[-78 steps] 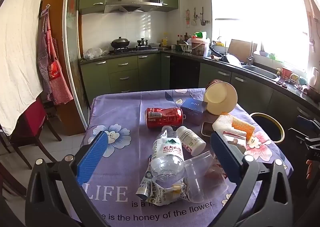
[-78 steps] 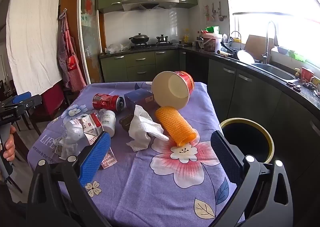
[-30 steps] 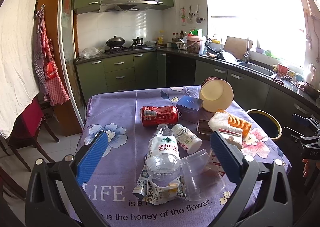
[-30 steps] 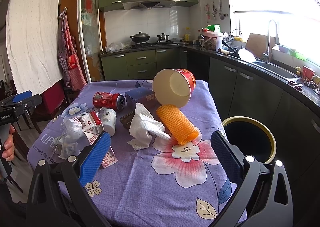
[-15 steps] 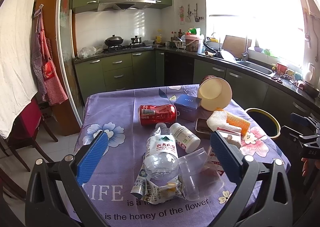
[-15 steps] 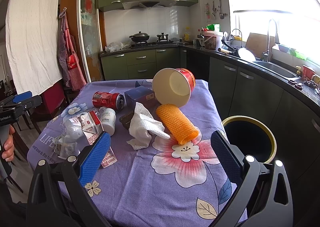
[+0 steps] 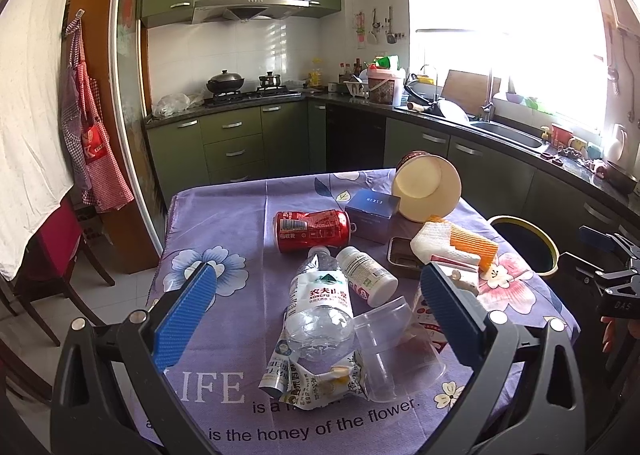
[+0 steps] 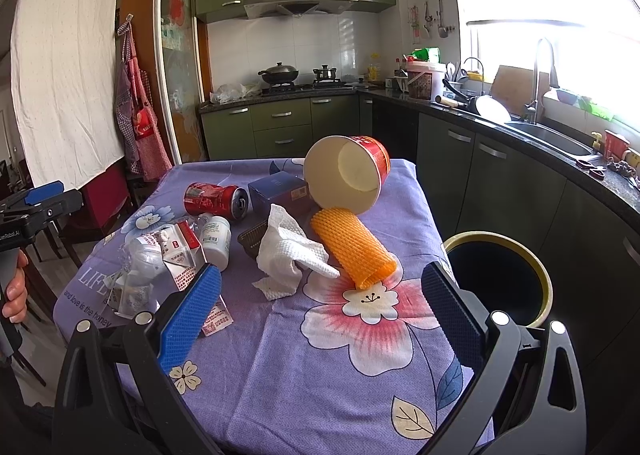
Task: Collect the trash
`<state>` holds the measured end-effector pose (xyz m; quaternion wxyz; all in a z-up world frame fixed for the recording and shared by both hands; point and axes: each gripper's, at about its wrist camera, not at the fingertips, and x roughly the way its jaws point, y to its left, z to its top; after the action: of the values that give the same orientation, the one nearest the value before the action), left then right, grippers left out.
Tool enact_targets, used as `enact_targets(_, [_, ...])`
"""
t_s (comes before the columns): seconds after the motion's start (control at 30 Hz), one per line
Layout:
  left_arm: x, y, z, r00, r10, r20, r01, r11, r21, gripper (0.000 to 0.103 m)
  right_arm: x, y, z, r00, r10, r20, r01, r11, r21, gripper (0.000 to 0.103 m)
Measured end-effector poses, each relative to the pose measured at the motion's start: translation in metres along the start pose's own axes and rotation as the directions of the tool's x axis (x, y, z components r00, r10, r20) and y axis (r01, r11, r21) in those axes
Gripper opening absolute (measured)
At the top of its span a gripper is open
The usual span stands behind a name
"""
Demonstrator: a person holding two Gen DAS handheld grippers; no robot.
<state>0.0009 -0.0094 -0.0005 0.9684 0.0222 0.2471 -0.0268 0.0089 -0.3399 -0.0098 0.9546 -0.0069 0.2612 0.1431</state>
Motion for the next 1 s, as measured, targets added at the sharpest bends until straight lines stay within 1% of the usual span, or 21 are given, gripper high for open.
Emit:
enact_targets(0.13, [0.0, -0.002, 0.0, 1.0, -0.001, 0.0, 0.001, 1.0, 0.003, 0.097, 0.005, -0.001, -0.006, 1.0, -0.001, -0.001, 0.001, 1.0, 0.001, 0.099])
enact_targets(0.57, [0.0, -0.001, 0.001, 1.0, -0.004, -0.003, 0.004, 1.0, 0.006, 0.097, 0.006, -0.002, -0.006, 1.0, 0.0, -0.001, 0.0, 1.0, 0.0, 0.099])
enact_targets(0.73, [0.007, 0.0, 0.003, 1.0, -0.009, -0.01, 0.008, 1.0, -0.003, 0.097, 0.012, -0.003, -0.008, 1.0, -0.008, -0.01, 0.008, 1.0, -0.003, 0.099])
enact_targets(0.8, [0.013, 0.004, 0.007, 1.0, -0.011, -0.016, 0.011, 1.0, -0.007, 0.097, 0.015, -0.003, -0.004, 1.0, -0.015, -0.01, 0.015, 1.0, -0.014, 0.099])
enact_targets(0.9, [0.026, 0.014, 0.017, 1.0, -0.01, -0.013, 0.01, 1.0, -0.021, 0.097, 0.021, -0.006, 0.007, 0.998, -0.048, 0.03, 0.049, 0.998, -0.03, 0.099])
enact_targets(1.0, [0.043, 0.027, 0.031, 1.0, 0.02, 0.004, -0.02, 0.999, -0.039, 0.097, 0.032, -0.015, 0.023, 0.989, -0.115, 0.089, 0.116, 0.993, -0.012, 0.099])
